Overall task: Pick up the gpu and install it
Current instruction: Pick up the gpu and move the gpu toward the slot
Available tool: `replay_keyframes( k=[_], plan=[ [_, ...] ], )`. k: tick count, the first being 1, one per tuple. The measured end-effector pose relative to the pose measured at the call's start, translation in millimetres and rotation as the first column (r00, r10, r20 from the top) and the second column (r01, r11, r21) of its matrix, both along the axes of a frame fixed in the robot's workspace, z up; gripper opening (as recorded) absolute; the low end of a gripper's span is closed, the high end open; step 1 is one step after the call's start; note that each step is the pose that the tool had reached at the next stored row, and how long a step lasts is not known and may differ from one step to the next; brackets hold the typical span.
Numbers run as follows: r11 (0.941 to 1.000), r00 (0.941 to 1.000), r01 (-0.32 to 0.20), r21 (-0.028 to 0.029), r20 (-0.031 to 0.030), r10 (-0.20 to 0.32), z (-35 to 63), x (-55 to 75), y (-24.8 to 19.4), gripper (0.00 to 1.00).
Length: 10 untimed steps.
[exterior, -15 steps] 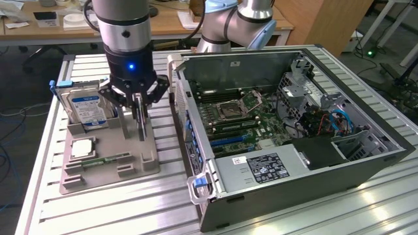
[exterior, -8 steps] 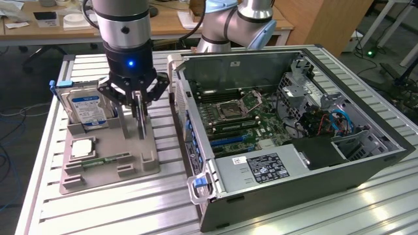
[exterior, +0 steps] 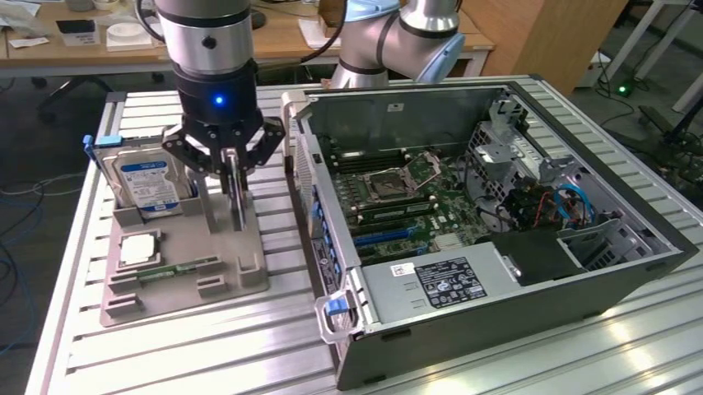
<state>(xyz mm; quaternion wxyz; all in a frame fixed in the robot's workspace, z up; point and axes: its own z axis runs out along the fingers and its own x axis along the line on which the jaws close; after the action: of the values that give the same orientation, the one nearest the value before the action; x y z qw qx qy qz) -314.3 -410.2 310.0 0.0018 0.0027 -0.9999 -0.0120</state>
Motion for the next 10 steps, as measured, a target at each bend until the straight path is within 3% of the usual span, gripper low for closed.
replay_keyframes(
  k=[10],
  plan=[
    [1.0, 1.0, 0.0, 0.0, 0.0, 0.0, 9.0, 0.0, 0.0, 0.28]
  ],
)
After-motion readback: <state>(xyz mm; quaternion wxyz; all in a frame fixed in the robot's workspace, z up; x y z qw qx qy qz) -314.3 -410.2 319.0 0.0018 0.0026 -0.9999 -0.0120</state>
